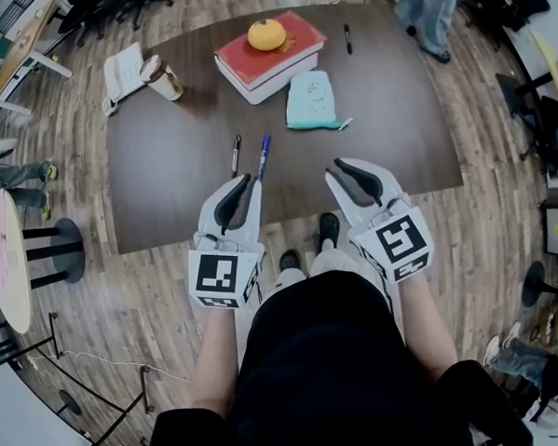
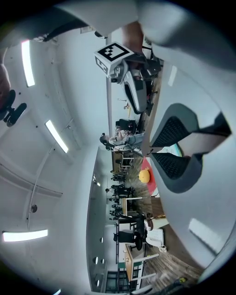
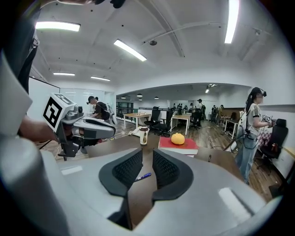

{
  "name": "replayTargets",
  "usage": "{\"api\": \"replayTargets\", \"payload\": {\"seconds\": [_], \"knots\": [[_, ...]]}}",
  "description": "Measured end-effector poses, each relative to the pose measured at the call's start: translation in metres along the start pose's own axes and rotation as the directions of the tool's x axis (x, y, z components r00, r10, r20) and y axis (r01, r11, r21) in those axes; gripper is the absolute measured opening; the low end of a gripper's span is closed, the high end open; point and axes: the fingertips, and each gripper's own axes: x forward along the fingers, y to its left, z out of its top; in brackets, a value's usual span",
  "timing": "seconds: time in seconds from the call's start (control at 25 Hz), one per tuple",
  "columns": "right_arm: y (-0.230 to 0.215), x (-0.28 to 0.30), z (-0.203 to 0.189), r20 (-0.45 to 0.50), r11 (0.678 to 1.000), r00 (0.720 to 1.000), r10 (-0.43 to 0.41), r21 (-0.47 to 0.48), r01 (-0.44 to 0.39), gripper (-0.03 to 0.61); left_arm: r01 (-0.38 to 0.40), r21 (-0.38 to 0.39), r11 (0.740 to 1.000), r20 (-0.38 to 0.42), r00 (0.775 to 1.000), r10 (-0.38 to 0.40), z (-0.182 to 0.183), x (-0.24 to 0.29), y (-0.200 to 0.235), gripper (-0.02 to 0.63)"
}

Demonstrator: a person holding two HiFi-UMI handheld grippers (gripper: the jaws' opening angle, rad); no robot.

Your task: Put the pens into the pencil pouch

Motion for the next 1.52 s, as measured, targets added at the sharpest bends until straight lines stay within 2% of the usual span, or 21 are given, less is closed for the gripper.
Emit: {"api": "replayTargets", "payload": {"seconds": [0.4,0.8,1.08,1.52], "knots": [[-0.043,0.030,-0.003,-0.047,0.998,0.998,0.047,-0.038,-0.048,0.084,-0.041,0.008,0.999,-0.031,0.999,0.041,0.005,0.036,0.006,0.080],[-0.081,0.060,-0.021,-0.127,0.983,0.988,0.086,-0.149,-0.105,0.095,-0.118,-0.012,0.993,-0.087,0.989,0.117,-0.004,0.061,0.007,0.107],[-0.099,0.081,-0.041,-0.190,0.962,0.973,0.128,-0.217,-0.169,0.104,-0.170,-0.030,0.985,-0.135,0.977,0.165,-0.014,0.080,0.002,0.117],[-0.120,0.106,-0.071,-0.229,0.925,0.967,0.110,-0.333,-0.184,0.106,-0.226,-0.063,0.972,-0.180,0.961,0.212,-0.032,0.094,-0.011,0.117]]}}
